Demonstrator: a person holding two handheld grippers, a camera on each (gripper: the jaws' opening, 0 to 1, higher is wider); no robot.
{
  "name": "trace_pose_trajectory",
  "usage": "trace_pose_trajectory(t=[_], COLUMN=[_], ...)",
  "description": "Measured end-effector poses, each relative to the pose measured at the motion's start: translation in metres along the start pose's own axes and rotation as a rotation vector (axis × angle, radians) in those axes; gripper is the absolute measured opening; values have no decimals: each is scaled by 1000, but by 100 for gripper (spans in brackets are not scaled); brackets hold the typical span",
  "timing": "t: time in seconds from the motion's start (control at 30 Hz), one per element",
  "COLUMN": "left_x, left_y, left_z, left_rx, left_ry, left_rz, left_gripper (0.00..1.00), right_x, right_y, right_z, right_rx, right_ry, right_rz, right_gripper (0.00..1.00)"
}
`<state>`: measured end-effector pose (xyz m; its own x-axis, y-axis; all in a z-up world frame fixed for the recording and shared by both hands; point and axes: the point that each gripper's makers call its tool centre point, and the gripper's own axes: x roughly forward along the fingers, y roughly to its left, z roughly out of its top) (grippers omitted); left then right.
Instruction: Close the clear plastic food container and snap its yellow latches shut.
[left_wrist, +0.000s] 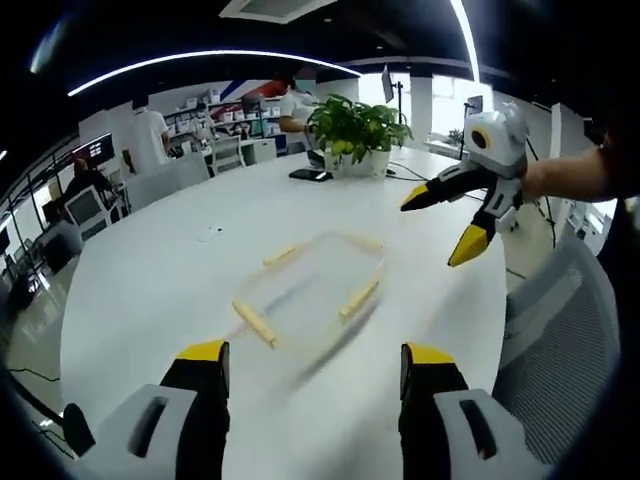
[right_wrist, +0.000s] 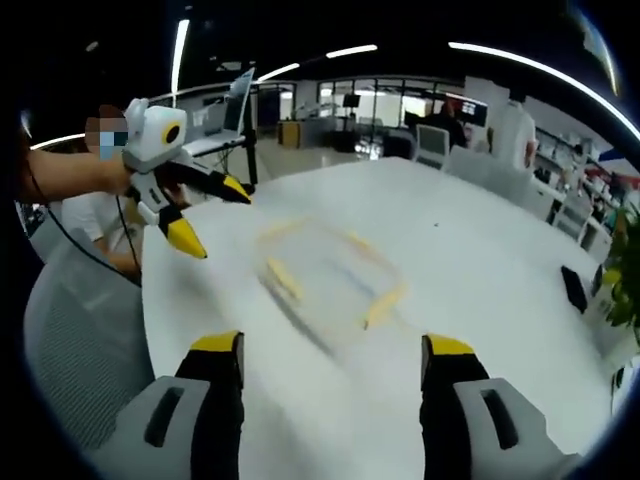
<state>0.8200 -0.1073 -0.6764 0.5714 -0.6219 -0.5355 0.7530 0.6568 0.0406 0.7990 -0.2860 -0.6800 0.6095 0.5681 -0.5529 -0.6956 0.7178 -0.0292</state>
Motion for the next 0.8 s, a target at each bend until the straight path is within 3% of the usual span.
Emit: trace_pose_trajectory(t=[0.47,0.8], left_x=[-49,-69], left_y=[-24,-32], left_z=[-11,-12], left_rx=[-75,-70], left_ry=[-52,-74], left_rz=[52,74], left_gripper=[80,93], right_x=[-47,-65], right_y=[15,18], right_z=[-14,-25], right_rx=[41,65], right_ry=[-38,-52], right_rz=[-58,-91], right_gripper=[82,90])
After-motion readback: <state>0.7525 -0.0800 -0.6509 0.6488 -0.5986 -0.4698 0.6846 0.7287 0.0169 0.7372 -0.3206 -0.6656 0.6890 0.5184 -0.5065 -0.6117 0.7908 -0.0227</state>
